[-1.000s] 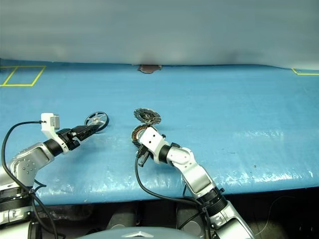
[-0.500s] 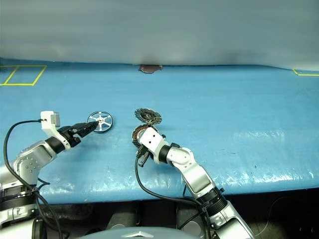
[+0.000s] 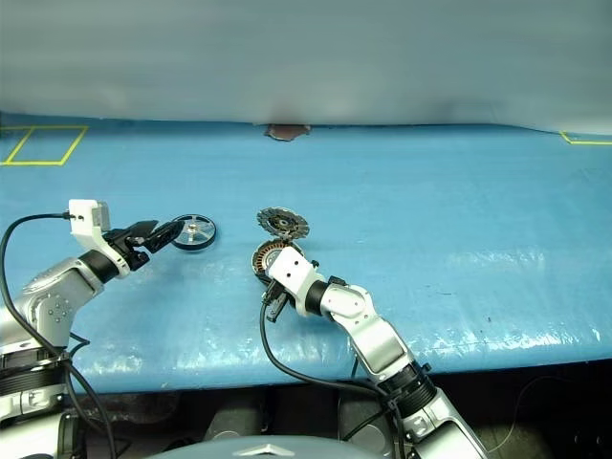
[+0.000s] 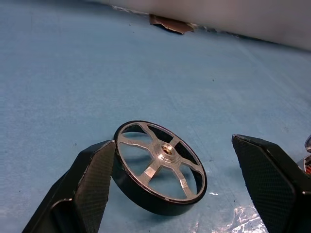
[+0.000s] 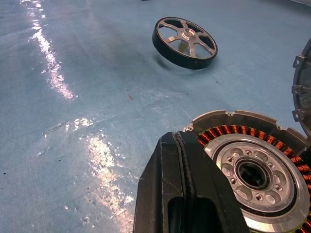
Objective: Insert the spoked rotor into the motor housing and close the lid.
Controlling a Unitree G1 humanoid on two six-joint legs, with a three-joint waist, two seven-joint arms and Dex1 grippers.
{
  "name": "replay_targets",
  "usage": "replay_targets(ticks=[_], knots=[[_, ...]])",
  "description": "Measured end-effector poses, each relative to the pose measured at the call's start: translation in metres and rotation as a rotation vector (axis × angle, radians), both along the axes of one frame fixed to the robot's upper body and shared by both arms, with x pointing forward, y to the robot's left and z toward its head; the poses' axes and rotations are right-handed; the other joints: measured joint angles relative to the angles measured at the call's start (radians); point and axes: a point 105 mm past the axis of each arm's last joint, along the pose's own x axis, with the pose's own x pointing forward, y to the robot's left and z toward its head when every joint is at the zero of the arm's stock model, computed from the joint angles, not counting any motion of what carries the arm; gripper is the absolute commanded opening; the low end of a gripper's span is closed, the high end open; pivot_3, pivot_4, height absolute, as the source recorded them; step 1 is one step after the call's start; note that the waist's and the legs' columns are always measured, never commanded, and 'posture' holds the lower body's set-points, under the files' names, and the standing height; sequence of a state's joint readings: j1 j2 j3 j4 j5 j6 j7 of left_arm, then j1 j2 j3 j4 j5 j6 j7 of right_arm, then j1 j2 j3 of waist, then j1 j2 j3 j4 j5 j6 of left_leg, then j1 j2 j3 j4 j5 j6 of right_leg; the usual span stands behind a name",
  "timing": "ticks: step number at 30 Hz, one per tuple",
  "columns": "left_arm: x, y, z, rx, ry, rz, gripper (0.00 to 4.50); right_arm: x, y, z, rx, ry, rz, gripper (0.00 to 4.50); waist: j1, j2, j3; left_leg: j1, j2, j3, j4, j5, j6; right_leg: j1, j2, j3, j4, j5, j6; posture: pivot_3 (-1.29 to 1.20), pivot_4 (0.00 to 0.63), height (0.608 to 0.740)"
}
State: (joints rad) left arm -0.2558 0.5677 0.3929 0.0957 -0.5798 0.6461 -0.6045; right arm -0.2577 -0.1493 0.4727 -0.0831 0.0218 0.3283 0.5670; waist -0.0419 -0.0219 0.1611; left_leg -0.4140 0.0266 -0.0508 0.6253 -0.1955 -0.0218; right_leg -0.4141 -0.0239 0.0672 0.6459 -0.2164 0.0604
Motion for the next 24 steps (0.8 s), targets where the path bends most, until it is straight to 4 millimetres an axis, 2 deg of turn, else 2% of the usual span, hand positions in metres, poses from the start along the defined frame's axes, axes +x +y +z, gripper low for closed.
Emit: replay_targets(ticks=[4,9,16,24], knots=[[0.002,-0.004,0.010,0.002,-0.047,-0.019,4.18,0.000,0.000,0.000,0.000,0.000,0.000,0.00,0.002,0.000,0.000,0.000,0.000,0.000,0.000,0.000,0.000,0.000,0.000,0.000,0.000,0.000,0.000,0.00,0.150,0.740],[0.009,-0.017,0.009,0.067,-0.033,-0.064,4.18,0.000,0.000,0.000,-0.001,-0.001,0.001,0.00,0.002,0.000,0.000,0.000,0.000,0.000,0.000,0.000,0.000,0.000,0.000,0.000,0.000,0.000,0.000,0.00,0.150,0.740],[0.014,-0.014,-0.016,0.147,0.076,-0.054,4.18,0.000,0.000,0.000,-0.003,-0.001,-0.001,0.00,-0.002,0.000,0.000,0.000,0.000,0.000,0.000,0.000,0.000,0.000,0.000,0.000,0.000,0.000,0.000,0.00,0.150,0.740],[0.007,-0.008,-0.036,0.152,0.147,-0.038,4.18,0.000,0.000,-0.001,-0.002,0.001,-0.003,0.00,-0.002,0.000,0.000,0.000,0.000,0.000,0.000,0.000,0.000,0.000,0.000,0.000,0.000,0.000,0.000,0.00,0.150,0.740]])
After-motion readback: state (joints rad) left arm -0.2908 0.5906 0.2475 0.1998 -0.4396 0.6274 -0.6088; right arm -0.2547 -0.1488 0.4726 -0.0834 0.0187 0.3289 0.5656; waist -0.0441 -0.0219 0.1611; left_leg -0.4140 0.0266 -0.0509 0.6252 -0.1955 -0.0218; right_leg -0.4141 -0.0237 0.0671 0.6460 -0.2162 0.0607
